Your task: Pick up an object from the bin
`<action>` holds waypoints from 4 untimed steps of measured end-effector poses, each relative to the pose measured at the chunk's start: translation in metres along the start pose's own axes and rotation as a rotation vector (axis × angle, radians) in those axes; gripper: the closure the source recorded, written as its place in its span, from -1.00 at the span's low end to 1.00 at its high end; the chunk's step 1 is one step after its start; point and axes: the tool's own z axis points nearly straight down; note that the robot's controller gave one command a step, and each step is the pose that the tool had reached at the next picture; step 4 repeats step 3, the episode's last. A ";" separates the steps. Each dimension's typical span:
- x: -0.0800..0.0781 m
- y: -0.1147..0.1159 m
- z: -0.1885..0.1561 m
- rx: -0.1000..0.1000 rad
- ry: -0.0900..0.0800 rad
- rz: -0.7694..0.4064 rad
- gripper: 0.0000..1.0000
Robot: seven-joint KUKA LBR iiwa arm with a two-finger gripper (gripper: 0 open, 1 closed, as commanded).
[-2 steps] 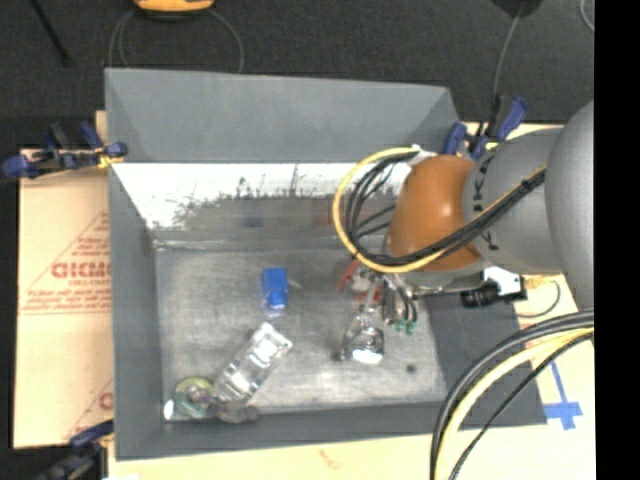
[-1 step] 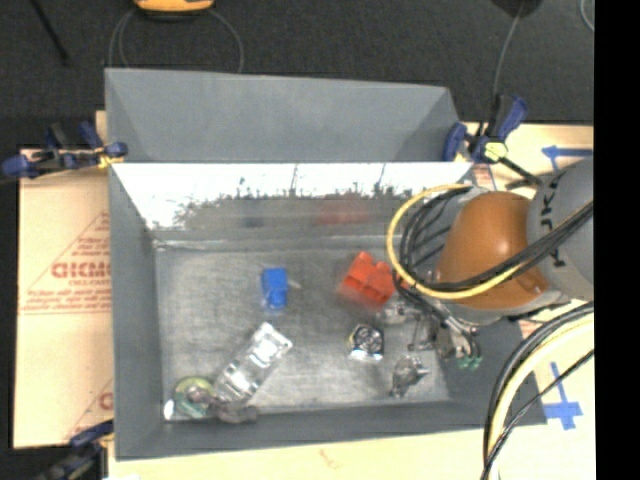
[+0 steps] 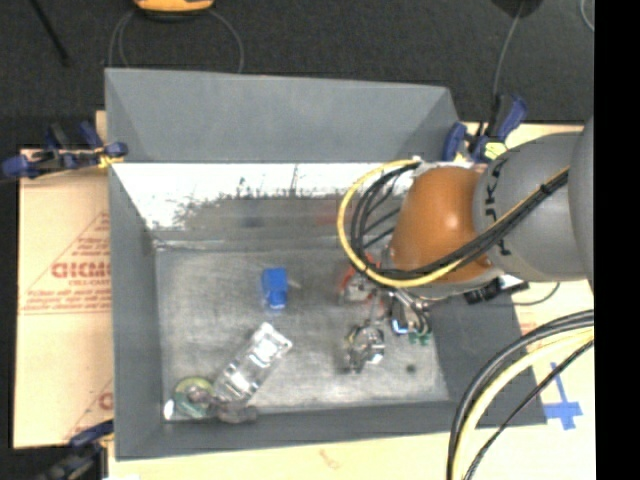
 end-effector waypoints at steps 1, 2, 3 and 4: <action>0.022 -0.046 0.010 0.001 -0.010 0.016 -1.00; 0.019 -0.045 0.008 0.003 -0.016 0.014 1.00; 0.021 -0.028 -0.129 0.002 -0.005 0.013 1.00; 0.021 -0.028 -0.129 0.002 -0.005 0.013 1.00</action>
Offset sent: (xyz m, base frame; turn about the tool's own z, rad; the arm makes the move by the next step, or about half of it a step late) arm -0.0275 -0.0442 -0.0144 0.0149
